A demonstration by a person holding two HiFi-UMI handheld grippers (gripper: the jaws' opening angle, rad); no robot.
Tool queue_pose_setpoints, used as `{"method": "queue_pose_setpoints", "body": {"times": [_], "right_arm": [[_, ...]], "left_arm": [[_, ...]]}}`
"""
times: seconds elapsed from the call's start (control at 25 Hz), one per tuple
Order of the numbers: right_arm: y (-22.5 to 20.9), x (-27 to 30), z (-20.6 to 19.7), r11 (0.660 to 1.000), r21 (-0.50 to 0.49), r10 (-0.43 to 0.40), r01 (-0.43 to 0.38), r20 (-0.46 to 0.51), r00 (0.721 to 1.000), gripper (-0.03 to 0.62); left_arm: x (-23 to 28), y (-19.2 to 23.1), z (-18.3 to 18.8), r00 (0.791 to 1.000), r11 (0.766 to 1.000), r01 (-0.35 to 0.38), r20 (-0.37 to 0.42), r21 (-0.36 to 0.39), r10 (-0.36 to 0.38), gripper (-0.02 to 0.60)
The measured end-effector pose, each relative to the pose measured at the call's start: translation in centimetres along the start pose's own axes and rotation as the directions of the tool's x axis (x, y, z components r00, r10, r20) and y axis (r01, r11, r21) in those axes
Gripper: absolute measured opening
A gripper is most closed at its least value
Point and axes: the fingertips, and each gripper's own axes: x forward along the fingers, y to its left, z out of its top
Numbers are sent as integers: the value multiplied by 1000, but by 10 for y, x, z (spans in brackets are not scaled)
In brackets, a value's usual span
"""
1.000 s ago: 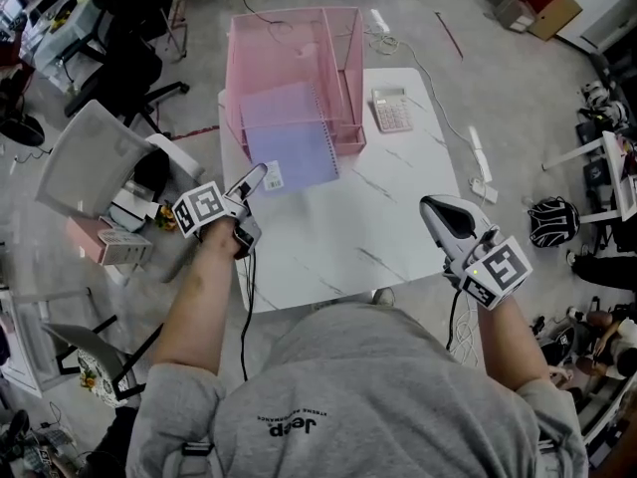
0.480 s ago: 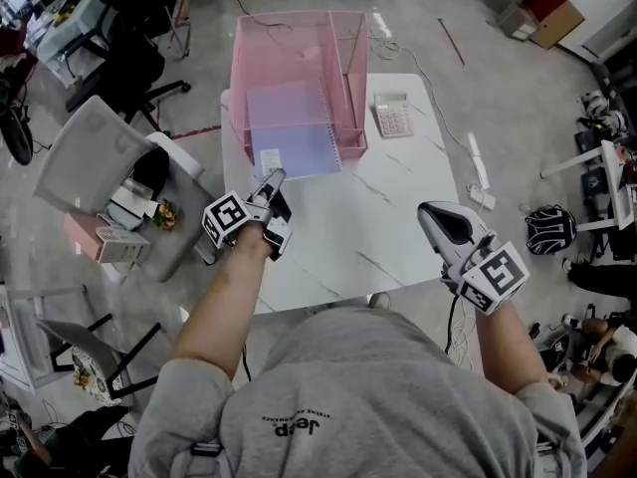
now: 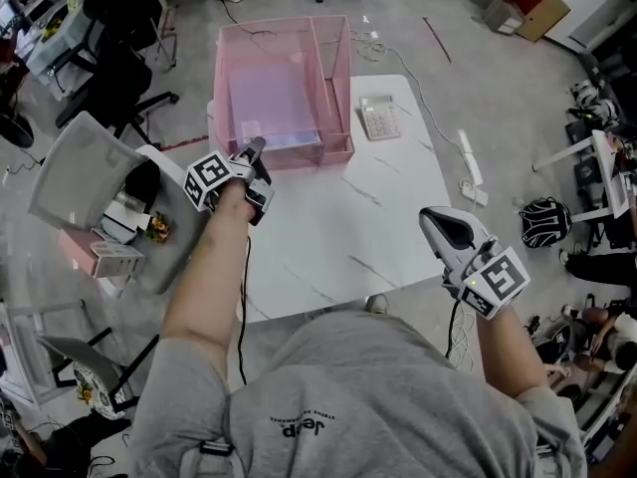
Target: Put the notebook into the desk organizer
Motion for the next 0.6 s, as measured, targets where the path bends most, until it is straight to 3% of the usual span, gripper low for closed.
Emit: {"method": "queue_pose_setpoints", "body": {"times": [0.28, 0.44, 0.6], "right_arm": [[-3, -8, 0, 1000, -2, -6, 7, 8, 1000, 2], [-3, -9, 2, 1000, -4, 7, -7, 18, 1000, 2], [1, -8, 4, 1000, -8, 27, -27, 25, 999, 2]], "left_arm": [[7, 5, 4, 996, 996, -85, -8, 31, 86, 109], [2, -4, -4, 996, 995, -86, -8, 47, 87, 224], [-7, -10, -14, 992, 982, -116, -27, 148, 121, 311]]}}
